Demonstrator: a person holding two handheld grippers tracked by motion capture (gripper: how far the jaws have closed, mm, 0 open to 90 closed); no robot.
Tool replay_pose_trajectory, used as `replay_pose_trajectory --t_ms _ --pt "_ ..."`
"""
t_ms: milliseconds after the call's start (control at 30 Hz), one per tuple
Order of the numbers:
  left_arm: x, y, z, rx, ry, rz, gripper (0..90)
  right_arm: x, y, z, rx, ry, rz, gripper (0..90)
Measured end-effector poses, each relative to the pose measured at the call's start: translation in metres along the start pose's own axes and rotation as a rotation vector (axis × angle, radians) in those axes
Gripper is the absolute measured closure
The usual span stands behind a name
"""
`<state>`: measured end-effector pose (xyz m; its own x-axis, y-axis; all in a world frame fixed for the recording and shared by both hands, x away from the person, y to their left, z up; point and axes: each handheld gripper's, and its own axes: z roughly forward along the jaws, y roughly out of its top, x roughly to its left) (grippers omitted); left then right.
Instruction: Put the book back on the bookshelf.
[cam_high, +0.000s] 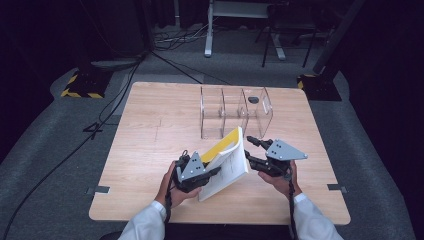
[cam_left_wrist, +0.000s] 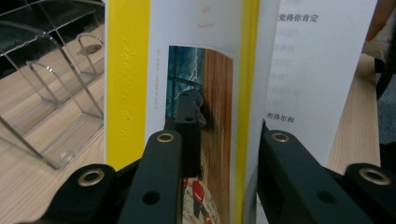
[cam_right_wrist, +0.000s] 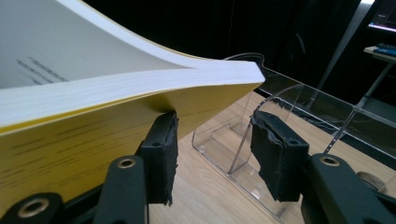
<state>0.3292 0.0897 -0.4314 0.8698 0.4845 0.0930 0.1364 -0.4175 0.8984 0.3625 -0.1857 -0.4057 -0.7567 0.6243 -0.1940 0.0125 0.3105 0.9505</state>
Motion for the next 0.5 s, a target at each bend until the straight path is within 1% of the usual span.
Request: replay_pose_trajectory --t_ms 67,100,167,233,267,300,333,400,433,467,500 --pt "0.001 0.001 0.004 -0.018 0.002 -0.003 75.9 -0.001 0.003 -0.002 0.0 -0.004 -0.005 53.8" --pt "0.001 0.001 0.005 -0.028 0.0 -0.008 75.6 -0.001 0.005 -0.003 -0.002 0.001 -0.007 53.8" --pt "0.003 0.001 0.005 -0.038 -0.004 -0.022 75.1 0.0 0.008 -0.003 -0.01 0.006 -0.004 53.8" --pt "0.004 0.0 0.004 -0.041 -0.003 -0.024 74.7 0.001 0.008 -0.003 -0.012 0.009 -0.006 53.8" --pt "0.004 0.0 0.001 -0.042 0.0 -0.024 74.6 0.006 0.01 -0.002 -0.022 0.044 -0.014 51.6" --pt "0.005 -0.001 -0.002 -0.039 0.006 -0.018 74.8 0.009 0.01 -0.001 -0.023 0.062 -0.02 49.9" --pt "0.005 -0.003 -0.005 -0.037 0.011 -0.02 74.8 0.009 0.01 -0.001 -0.023 0.062 -0.02 49.9" --pt "0.004 -0.006 -0.011 -0.029 0.03 -0.014 76.1 0.016 0.011 0.001 -0.022 0.087 -0.033 46.6" --pt "0.004 -0.007 -0.014 -0.024 0.037 -0.016 77.4 0.022 0.012 0.004 -0.021 0.107 -0.039 43.9" --pt "0.004 -0.009 -0.017 -0.022 0.041 -0.017 77.4 0.022 0.012 0.004 -0.021 0.107 -0.039 43.9" --pt "0.004 -0.011 -0.021 -0.017 0.044 -0.015 78.2 0.028 0.014 0.007 -0.021 0.125 -0.037 40.7"
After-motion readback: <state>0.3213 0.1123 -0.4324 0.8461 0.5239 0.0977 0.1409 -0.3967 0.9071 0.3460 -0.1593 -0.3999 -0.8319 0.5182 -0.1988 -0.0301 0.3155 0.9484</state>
